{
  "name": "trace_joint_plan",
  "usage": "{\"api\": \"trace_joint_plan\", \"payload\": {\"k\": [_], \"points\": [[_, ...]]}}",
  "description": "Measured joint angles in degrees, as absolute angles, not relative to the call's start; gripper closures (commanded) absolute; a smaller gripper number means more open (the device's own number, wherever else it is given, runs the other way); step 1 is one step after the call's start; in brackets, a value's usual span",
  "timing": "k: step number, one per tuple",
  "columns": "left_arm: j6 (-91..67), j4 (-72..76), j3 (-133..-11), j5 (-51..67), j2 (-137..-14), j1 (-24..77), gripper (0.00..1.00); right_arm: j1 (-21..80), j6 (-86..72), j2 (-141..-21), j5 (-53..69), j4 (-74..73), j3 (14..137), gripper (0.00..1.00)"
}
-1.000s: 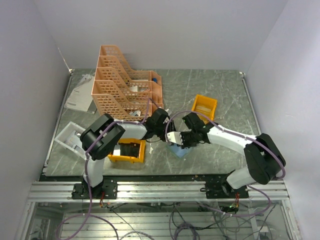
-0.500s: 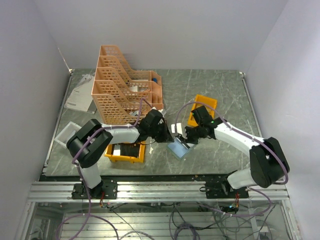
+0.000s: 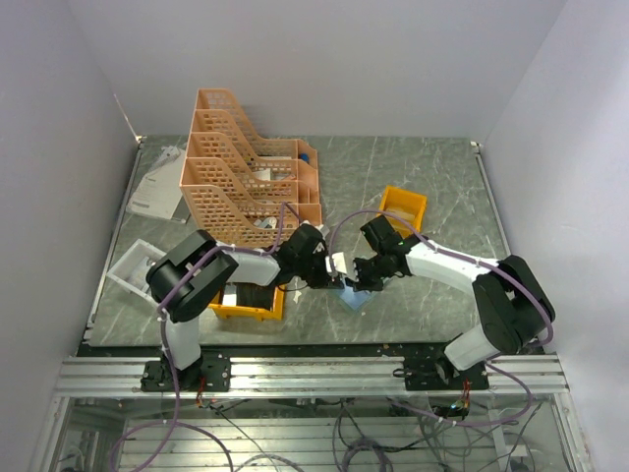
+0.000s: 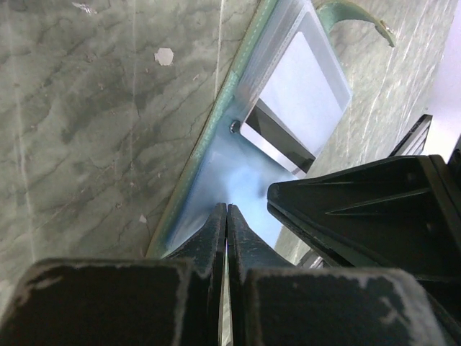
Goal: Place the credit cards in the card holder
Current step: Insert the credit card into the card holder.
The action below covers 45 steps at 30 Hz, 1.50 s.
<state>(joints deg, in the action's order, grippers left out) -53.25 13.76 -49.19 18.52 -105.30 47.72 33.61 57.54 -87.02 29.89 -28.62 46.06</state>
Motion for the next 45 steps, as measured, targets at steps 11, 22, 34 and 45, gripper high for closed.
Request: {"api": "trace_joint_plan", "payload": {"k": [11,22,34,45], "points": [[-54.65,19.75,-48.31,20.73,-108.01,47.83,0.93,33.82,56.47,-87.37,26.35,-27.35,46.06,1.00],[-55.33,22.04,-47.11,20.88,-108.01,47.83,0.93,33.87,55.13,-87.37,21.65,-25.15,46.06,1.00],[-55.33,23.09,-46.81,21.30,-108.22,47.83,0.93,33.32,53.10,-83.90,24.67,-24.71,46.06,0.64],[-54.30,23.83,-46.44,21.02,-107.74,48.18,0.92,29.43,43.55,-76.14,23.14,-24.32,46.44,0.86]]}}
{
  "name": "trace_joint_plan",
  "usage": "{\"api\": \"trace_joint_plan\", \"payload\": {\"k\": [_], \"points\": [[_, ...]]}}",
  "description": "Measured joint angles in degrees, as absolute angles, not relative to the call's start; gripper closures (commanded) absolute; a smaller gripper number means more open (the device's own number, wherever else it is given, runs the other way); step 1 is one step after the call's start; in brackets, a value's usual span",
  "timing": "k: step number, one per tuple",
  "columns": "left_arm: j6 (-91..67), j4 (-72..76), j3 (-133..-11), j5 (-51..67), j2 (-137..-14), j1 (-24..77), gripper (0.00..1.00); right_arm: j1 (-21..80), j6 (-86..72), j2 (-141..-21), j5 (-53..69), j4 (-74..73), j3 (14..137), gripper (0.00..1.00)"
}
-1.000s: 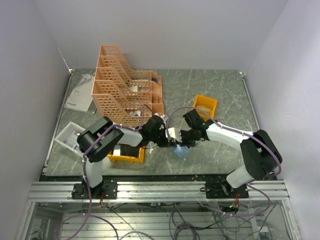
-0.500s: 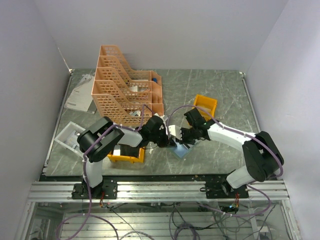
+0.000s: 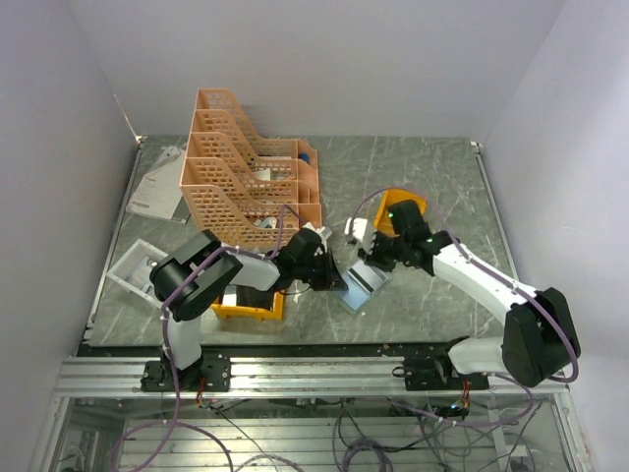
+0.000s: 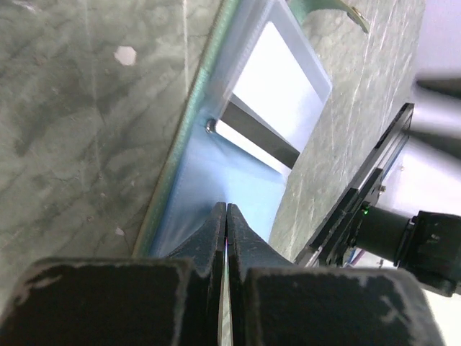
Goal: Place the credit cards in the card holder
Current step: Insert the credit card into the card holder, then close the card holder at the center of the board.
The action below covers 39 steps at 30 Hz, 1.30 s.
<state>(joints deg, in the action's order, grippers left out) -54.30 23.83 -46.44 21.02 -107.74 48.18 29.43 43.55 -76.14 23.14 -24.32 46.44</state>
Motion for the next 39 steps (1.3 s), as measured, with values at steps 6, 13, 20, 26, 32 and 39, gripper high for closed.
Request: {"api": "trace_joint_plan", "payload": {"k": [6,13,20,26,32,39], "points": [[-50.74,18.48,-47.22,15.53,-102.76,50.72,0.93,19.66,40.95,-79.37,18.83,-24.64,47.70,0.93],[-49.47,13.47,-50.17,9.34,-101.41,52.60,0.93,19.64,40.99,-83.85,14.50,-27.22,47.70,0.98],[-50.76,12.95,-52.18,7.70,-106.10,54.02,0.93,19.29,40.97,-86.83,13.50,-28.16,47.79,0.99],[-52.58,10.83,-54.92,6.15,-107.44,54.11,0.93,19.16,40.95,-88.23,13.39,-28.60,47.92,0.99],[-54.48,10.41,-55.79,5.76,-108.68,54.11,0.93,19.05,40.97,-90.04,13.76,-29.08,48.51,0.99],[-57.98,11.84,-55.22,5.43,-108.97,54.11,0.93,18.81,41.04,-90.80,14.81,-29.85,49.17,1.00]]}}
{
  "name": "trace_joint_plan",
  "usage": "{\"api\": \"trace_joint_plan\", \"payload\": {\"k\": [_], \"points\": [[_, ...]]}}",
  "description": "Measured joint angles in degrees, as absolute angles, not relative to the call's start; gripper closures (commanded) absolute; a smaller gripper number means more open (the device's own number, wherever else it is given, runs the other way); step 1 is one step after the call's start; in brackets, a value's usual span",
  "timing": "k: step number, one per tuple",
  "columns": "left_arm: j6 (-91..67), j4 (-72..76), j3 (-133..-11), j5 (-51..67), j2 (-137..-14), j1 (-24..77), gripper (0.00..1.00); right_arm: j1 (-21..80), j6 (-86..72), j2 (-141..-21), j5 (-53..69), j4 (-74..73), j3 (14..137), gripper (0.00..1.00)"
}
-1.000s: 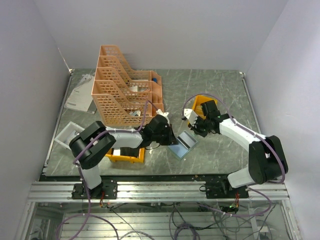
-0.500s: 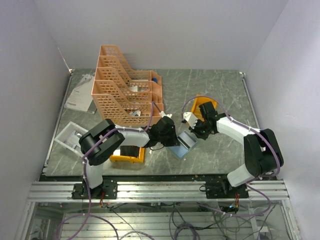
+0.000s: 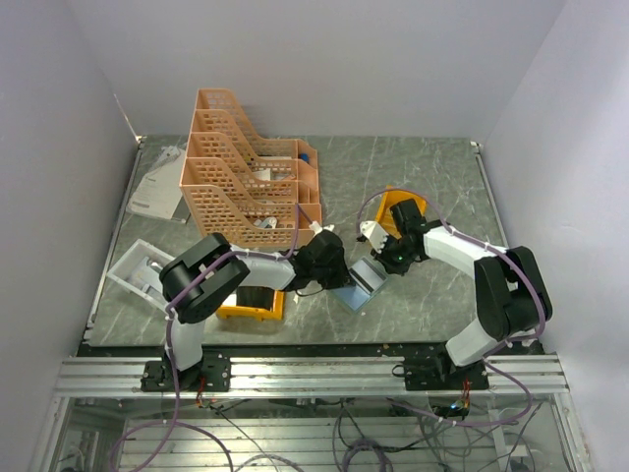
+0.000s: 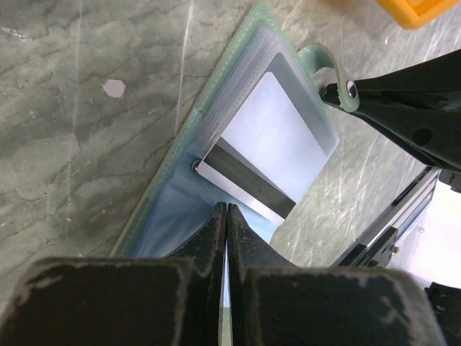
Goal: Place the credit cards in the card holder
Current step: Close the card holder at the center of the board.
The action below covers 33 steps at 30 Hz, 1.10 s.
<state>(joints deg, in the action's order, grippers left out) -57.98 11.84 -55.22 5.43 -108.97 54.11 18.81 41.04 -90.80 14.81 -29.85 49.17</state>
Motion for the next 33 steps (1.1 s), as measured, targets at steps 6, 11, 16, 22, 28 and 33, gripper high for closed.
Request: {"api": "trace_joint_plan", "payload": {"k": [6,11,16,22,28,33], "points": [[-61.41,16.95,-52.62,4.99,-109.10,54.11,0.93,18.61,41.12,-91.18,16.10,-30.30,49.52,1.00],[-62.81,20.64,-51.68,4.91,-109.82,54.11,0.93,18.37,41.50,-91.79,17.04,-31.00,50.17,1.00],[-63.44,23.35,-51.64,4.89,-110.85,54.13,0.93,18.28,42.06,-92.09,17.89,-31.62,50.48,1.00],[-63.20,23.51,-51.57,4.60,-110.85,54.13,0.93,18.11,42.39,-92.31,18.74,-32.12,50.68,0.99],[-60.84,19.75,-51.57,3.22,-108.81,54.13,0.80,17.72,41.39,-92.40,20.03,-32.71,50.78,0.94],[-56.38,9.87,-51.59,0.19,-100.44,54.19,0.77,16.51,40.82,-92.40,21.93,-33.39,50.78,0.88]]}}
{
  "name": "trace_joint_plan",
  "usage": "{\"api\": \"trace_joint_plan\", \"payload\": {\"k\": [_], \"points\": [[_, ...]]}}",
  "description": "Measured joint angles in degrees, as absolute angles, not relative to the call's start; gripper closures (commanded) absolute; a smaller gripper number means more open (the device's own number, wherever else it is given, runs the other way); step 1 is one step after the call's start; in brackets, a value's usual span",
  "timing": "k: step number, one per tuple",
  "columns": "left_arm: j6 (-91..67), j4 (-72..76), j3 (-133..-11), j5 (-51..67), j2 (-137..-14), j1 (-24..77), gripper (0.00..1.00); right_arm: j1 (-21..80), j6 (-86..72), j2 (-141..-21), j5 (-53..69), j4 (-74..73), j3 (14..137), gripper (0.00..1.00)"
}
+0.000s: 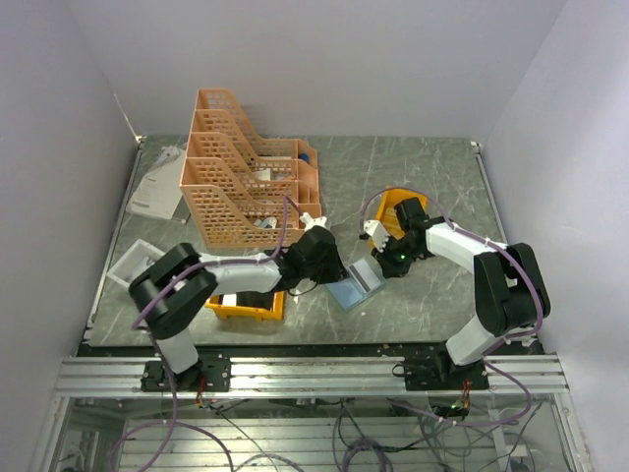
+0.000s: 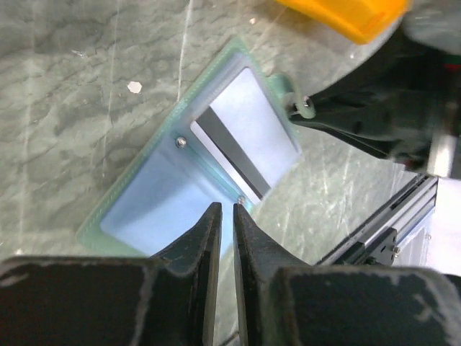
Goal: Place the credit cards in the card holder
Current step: Close the card holder at the center of the board.
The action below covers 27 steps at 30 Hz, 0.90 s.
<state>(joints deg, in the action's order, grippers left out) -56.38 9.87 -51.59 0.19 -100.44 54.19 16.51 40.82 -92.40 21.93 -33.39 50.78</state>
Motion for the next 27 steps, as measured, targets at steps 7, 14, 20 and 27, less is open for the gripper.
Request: {"api": "trace_joint_plan", "payload": {"k": [7,14,20,27], "points": [[-48.49,0.58,-52.10,-4.58,-88.58,54.92,0.77,16.12,40.95,-91.18,25.21,-34.13,50.78,0.77],[-41.36,0.05,-49.67,-8.86,-75.20,55.61,0.21,16.14,40.91,-90.70,25.50,-33.93,50.65,0.81],[-43.29,1.02,-42.68,-9.69,-65.45,54.02,0.12,16.80,40.25,-91.77,24.58,-33.50,50.46,0.85],[-48.12,-0.69,-41.01,-9.30,-65.65,54.15,0.36,18.17,39.46,-92.68,23.53,-33.10,50.59,0.89]]}}
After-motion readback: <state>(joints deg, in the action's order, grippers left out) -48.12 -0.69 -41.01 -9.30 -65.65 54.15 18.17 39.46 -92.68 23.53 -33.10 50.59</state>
